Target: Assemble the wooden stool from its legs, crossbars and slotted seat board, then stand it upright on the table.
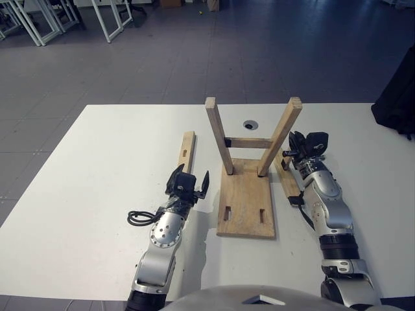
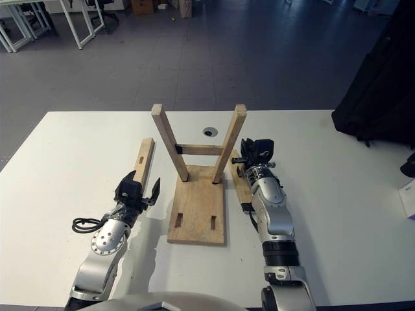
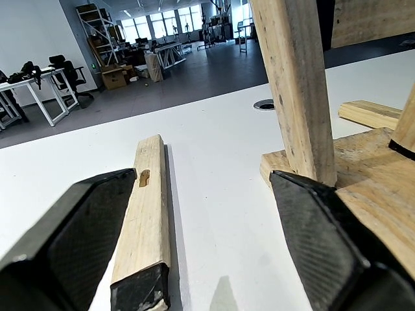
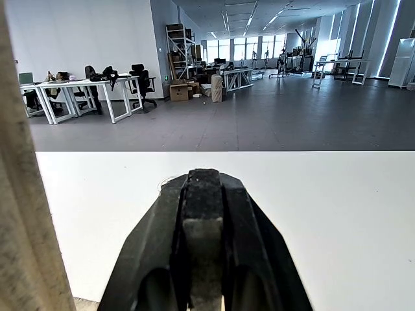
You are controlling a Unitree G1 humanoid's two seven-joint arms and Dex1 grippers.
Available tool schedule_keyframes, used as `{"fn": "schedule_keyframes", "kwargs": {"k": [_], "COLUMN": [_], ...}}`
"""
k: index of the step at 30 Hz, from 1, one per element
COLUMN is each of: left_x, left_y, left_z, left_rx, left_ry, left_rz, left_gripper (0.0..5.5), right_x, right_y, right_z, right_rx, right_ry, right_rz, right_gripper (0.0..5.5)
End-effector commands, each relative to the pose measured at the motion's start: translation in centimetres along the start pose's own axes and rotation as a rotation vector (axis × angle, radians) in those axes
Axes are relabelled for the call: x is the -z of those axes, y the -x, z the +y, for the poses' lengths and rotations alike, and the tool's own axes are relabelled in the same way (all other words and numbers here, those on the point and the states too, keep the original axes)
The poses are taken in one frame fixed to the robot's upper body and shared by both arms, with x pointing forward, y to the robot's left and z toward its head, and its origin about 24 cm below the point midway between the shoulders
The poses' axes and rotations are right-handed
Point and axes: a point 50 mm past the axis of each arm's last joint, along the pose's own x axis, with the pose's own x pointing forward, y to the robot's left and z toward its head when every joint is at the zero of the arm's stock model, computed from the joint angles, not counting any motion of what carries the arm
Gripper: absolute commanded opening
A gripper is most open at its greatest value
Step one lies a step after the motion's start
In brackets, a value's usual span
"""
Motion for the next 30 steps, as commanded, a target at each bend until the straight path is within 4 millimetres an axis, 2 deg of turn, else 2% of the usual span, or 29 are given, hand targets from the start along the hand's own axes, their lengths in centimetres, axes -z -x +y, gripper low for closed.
{"fn": "schedule_keyframes", "kwargs": {"k": [1,5,9,12,15,18,24,28,30], "left_x": [0.1,0.1,0.2,0.1,0.1,0.1,0.2,0.2,0.2], "left_y": [-0.1,-0.1,-0.1,-0.1,-0.1,-0.1,-0.1,-0.1,0.0], "left_z": [0.0,0.2,0.3,0.2,0.2,0.2,0.1,0.0,-0.1], "left_rx": [0.006,0.006,0.003,0.007,0.01,0.009,0.005,0.004,-0.002], "left_ry": [-0.006,-0.009,-0.008,-0.011,-0.011,-0.012,-0.007,-0.006,-0.004], "left_rz": [0.018,0.017,0.019,0.018,0.017,0.018,0.018,0.019,0.019], "left_gripper": [3.81,3.81,3.81,3.81,3.81,3.81,3.81,3.81,3.81], "right_x": [4.5,2.1,1.3,1.3,0.5,-0.5,-4.7,-8.4,-9.8], "right_y": [2.5,2.3,2.6,2.8,2.3,1.8,0.3,-0.8,-1.4], "right_z": [-2.6,-3.5,-3.4,-3.2,-2.9,-2.9,-2.8,-2.3,-2.3], "right_rx": [0.144,0.186,0.178,0.168,0.154,0.152,0.145,0.132,0.133], "right_ry": [-0.005,0.011,0.012,-0.001,0.005,0.011,0.024,0.018,0.001], "right_rz": [0.272,0.185,0.169,0.177,0.165,0.145,0.049,-0.032,-0.051], "right_gripper": [0.41,0.41,0.41,1.05,1.76,1.82,1.82,1.82,1.39]}}
